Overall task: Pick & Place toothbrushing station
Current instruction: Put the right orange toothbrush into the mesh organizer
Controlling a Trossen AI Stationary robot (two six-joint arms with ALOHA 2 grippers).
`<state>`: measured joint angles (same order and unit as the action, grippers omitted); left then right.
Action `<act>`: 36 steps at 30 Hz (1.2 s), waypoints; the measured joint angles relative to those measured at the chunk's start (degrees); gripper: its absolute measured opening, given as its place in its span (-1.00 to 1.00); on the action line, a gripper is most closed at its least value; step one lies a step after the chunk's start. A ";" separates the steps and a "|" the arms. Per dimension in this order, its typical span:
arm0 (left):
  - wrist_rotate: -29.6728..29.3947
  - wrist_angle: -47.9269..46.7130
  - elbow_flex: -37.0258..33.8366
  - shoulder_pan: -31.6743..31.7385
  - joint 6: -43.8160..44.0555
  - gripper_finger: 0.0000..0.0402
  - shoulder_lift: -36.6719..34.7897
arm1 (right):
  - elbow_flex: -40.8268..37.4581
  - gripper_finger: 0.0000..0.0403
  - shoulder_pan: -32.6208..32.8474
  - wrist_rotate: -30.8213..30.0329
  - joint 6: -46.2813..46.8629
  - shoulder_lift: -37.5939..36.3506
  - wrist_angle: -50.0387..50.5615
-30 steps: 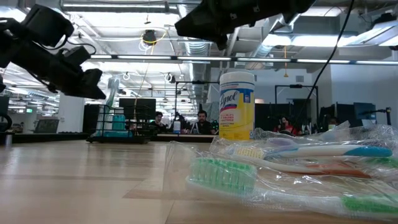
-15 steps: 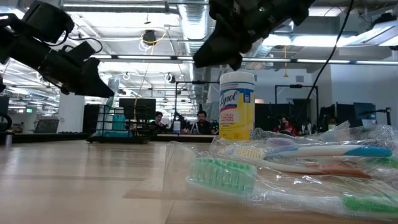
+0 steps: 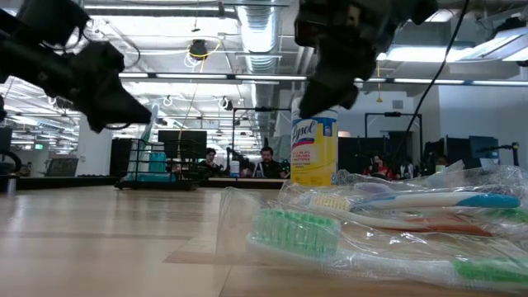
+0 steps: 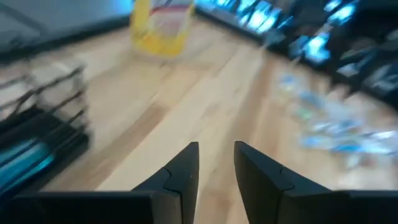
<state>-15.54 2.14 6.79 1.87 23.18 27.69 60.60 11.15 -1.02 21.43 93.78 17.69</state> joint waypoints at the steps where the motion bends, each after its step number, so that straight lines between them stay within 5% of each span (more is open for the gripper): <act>1: -1.34 1.81 0.04 -1.84 -0.03 -0.53 0.41 | 0.00 -0.56 0.50 0.02 0.77 0.00 0.99; 13: -5.82 21.19 0.04 -15.09 -1.91 -0.58 10.88 | 0.00 -0.56 5.75 1.22 5.10 0.00 14.22; 25: -5.94 39.29 0.04 -15.87 -1.87 -0.58 28.01 | 0.00 -0.56 8.99 0.40 15.83 0.00 28.87; 36: -5.84 42.89 0.04 -15.86 -1.26 -0.58 32.51 | 0.00 -0.56 11.55 -6.51 30.60 -0.14 39.97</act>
<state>-21.37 45.03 6.83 -13.99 21.92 60.20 60.60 22.70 -7.53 52.03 93.63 57.66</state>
